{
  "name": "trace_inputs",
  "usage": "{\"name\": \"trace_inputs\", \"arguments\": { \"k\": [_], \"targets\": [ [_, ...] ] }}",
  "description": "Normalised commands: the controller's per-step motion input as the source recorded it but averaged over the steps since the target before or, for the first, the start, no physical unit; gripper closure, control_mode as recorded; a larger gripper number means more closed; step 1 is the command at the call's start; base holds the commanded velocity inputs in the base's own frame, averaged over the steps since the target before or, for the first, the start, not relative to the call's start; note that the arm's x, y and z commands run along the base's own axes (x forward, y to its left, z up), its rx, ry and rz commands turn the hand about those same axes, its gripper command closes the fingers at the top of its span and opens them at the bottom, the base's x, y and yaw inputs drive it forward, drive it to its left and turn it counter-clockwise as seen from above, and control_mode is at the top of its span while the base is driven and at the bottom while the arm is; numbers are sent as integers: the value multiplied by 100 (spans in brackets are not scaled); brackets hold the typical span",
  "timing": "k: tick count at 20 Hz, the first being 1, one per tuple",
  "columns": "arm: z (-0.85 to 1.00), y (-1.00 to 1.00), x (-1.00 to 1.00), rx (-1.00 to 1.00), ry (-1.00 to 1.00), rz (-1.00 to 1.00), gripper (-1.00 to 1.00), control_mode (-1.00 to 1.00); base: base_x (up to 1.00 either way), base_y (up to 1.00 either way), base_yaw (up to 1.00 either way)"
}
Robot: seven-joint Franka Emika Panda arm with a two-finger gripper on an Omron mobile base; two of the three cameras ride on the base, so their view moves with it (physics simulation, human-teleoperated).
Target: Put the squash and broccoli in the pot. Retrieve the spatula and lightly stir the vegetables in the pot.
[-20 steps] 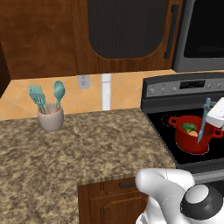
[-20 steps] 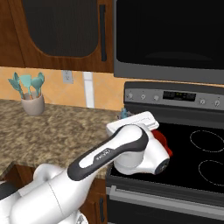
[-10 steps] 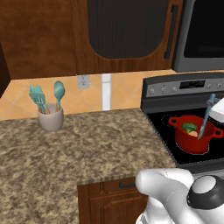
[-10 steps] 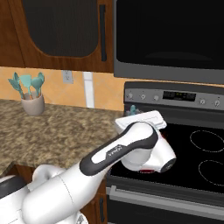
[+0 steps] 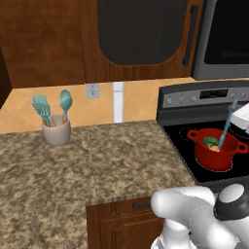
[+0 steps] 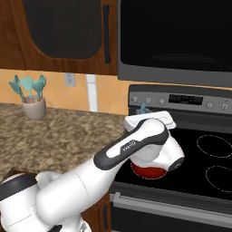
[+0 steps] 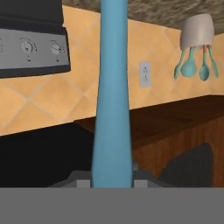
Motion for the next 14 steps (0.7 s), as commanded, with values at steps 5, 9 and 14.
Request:
{"name": "trace_inputs", "arguments": {
  "k": [5, 9, 14],
  "targets": [
    [-2, -27, 41, 0, 6, -5, 100, -100, 0, 0, 0],
    [-17, -16, 40, 0, 4, -7, 100, -100, 0, 0, 0],
    [-32, -6, 39, 0, 0, -6, 100, -100, 0, 0, 0]
  ]
}}
